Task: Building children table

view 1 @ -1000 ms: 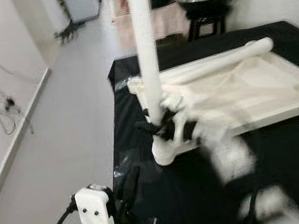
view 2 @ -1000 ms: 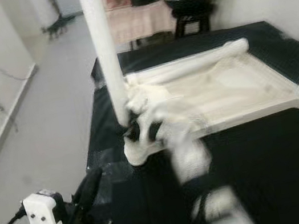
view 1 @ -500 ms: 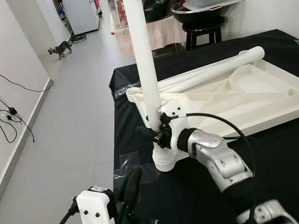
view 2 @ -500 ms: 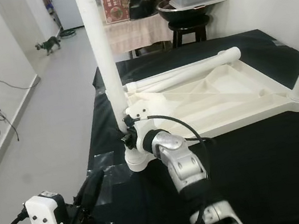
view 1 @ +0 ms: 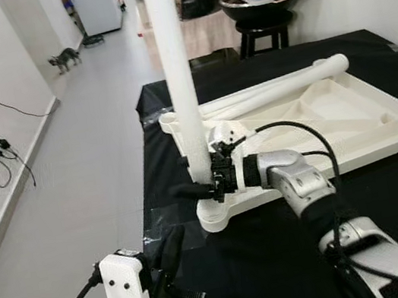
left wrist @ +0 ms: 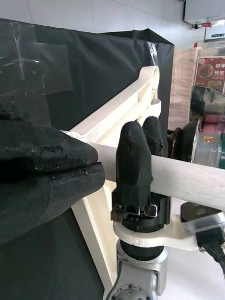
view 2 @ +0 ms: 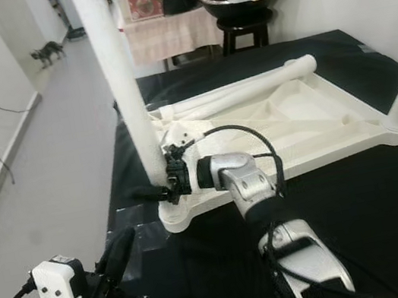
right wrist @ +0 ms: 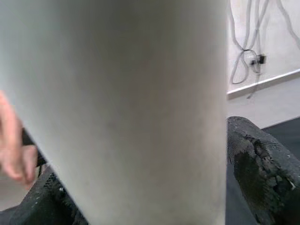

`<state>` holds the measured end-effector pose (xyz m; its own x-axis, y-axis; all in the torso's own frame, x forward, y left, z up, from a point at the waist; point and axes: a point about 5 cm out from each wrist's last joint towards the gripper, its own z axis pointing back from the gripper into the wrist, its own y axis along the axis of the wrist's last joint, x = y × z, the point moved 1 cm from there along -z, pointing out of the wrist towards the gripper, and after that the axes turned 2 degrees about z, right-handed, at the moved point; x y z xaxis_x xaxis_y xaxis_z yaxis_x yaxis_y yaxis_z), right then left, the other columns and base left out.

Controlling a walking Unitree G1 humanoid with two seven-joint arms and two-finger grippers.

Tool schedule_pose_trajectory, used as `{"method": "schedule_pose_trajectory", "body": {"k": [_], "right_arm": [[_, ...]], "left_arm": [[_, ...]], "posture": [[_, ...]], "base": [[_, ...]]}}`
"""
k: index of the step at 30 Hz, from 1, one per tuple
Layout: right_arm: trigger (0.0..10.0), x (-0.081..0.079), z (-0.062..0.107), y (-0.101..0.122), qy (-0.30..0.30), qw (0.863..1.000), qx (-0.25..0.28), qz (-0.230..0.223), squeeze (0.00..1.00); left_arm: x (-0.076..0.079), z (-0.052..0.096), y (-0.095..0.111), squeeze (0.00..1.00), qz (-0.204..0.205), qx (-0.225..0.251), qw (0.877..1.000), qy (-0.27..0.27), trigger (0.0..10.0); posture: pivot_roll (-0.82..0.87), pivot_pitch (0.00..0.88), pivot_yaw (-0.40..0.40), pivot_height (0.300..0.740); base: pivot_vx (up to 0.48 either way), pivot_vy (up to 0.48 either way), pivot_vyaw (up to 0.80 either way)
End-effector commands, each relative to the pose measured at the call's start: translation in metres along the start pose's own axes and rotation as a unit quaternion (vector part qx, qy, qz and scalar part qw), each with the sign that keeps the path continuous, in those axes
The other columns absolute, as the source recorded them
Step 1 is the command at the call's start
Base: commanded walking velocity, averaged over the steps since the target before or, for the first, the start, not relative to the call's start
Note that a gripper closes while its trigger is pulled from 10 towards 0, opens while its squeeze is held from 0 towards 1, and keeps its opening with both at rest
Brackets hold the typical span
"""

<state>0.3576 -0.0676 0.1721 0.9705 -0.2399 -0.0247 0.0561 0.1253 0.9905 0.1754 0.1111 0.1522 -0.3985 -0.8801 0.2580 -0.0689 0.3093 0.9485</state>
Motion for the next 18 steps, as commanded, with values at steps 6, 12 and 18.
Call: {"method": "schedule_pose_trajectory", "body": {"k": [6, 12, 18], "right_arm": [[0.0, 0.002, -0.006, 0.002, 0.032, 0.999, -0.012, -0.001, 0.00], [0.0, 0.004, 0.001, -0.004, 0.024, 1.000, -0.013, 0.007, 0.00], [0.0, 0.002, 0.011, -0.019, -0.071, 0.997, -0.011, 0.022, 0.00]], "left_arm": [[-0.002, 0.002, -0.006, 0.00, 0.002, -0.010, 1.000, 0.003, 10.0], [-0.002, 0.002, -0.007, 0.00, 0.003, -0.009, 1.000, 0.002, 10.0], [-0.002, 0.002, -0.006, 0.00, 0.003, -0.008, 1.000, 0.002, 10.0]], "posture": [[-0.02, 0.014, 0.048, 0.740], [-0.02, 0.019, 0.047, 0.740], [-0.04, 0.032, 0.041, 0.740]], "base": [[0.000, 0.000, 0.00], [0.000, 0.000, 0.00], [0.000, 0.000, 0.00]]}}
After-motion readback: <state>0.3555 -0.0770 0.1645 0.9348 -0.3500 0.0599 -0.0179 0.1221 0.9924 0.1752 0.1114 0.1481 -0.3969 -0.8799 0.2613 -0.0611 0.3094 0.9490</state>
